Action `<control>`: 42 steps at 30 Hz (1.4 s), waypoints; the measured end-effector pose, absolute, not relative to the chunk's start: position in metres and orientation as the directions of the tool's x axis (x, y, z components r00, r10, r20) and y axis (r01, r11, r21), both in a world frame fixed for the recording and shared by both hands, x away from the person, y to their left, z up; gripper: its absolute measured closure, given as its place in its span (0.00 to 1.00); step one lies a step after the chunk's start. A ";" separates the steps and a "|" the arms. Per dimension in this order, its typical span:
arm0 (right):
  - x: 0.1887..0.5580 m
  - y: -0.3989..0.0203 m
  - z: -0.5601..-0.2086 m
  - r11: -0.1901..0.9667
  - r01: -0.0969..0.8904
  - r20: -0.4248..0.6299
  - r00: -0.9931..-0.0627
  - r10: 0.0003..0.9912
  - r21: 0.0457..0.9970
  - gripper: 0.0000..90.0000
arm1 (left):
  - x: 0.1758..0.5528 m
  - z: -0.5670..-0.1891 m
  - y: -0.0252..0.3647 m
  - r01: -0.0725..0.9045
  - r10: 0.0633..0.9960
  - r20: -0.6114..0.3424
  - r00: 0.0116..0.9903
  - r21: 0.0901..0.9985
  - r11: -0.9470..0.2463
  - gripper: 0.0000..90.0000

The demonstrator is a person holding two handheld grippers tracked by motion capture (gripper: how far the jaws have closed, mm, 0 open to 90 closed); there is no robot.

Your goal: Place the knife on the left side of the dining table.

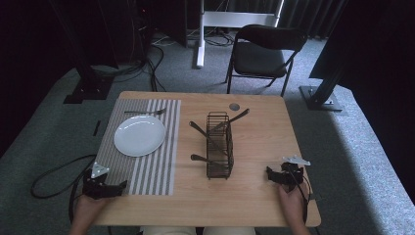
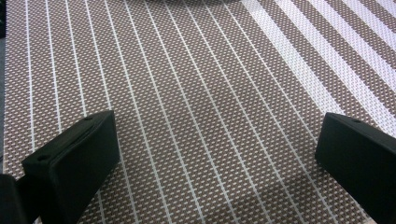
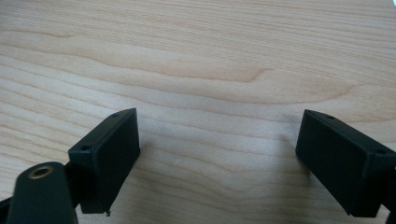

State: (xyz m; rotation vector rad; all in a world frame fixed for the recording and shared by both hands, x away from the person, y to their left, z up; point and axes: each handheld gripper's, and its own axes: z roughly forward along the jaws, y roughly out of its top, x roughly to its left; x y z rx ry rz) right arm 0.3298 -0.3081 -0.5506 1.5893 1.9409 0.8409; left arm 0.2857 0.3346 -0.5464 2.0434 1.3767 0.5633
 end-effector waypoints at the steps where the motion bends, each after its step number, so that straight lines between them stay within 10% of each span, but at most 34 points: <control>1: 0.330 -0.308 -0.551 0.132 0.677 0.010 -0.202 0.979 0.724 0.14 | 0.286 -0.546 0.335 0.672 0.928 0.014 0.371 0.686 -0.279 0.00; 42: 0.330 -0.308 -0.551 0.131 0.677 0.010 -0.200 0.980 0.725 0.14 | 0.266 -0.508 0.277 0.540 0.825 -0.007 0.565 0.759 -0.364 0.04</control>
